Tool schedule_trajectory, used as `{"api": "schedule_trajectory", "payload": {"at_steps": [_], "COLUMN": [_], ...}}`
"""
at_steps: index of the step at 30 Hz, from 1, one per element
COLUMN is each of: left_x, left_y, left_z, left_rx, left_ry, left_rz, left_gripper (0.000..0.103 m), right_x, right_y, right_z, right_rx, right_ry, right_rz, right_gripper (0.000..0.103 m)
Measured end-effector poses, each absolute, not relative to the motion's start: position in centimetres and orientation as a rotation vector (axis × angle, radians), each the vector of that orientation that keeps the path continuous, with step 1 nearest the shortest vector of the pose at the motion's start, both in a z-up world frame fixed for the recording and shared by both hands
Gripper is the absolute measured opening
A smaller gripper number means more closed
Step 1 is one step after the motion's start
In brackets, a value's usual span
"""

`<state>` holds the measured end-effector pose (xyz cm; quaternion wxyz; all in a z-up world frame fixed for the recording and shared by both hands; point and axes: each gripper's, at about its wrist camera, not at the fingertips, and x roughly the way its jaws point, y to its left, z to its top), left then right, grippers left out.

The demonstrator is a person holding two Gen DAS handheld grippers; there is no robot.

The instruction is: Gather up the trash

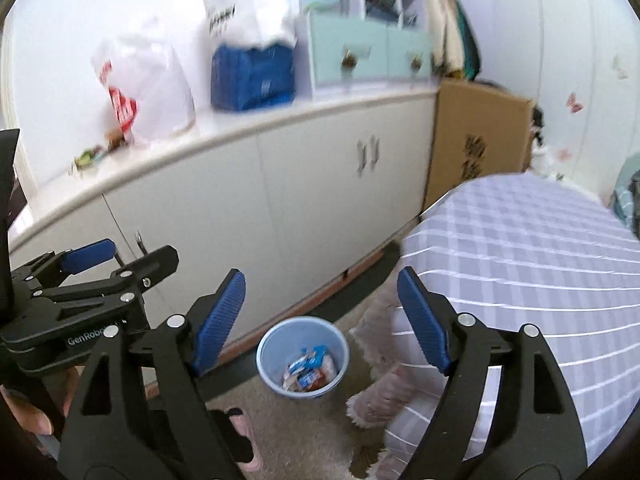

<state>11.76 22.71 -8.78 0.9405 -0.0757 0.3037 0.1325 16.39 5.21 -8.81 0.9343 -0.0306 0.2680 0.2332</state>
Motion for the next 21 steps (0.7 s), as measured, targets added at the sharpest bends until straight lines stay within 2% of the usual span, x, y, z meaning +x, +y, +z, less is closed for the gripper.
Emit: {"api": "schedule_trajectory", "payload": {"at_steps": [9, 21], "left_x": [6.9, 0.9], "left_y": [14.6, 6.9], "left_z": [-3.3, 0.4], "left_rx": [-0.029, 0.033], "left_ry": [0.501, 0.390], "left_rz": [0.188, 0.096], "left_gripper": [0.090, 0.094], "right_x": [10.0, 2.1], "right_y": [-2.7, -10.2], "right_z": [-3.4, -0.5], "right_rx": [0.011, 0.028], "right_ry": [0.422, 0.296], "right_rz": [0.371, 0.212], "right_gripper": [0.088, 0.096]}}
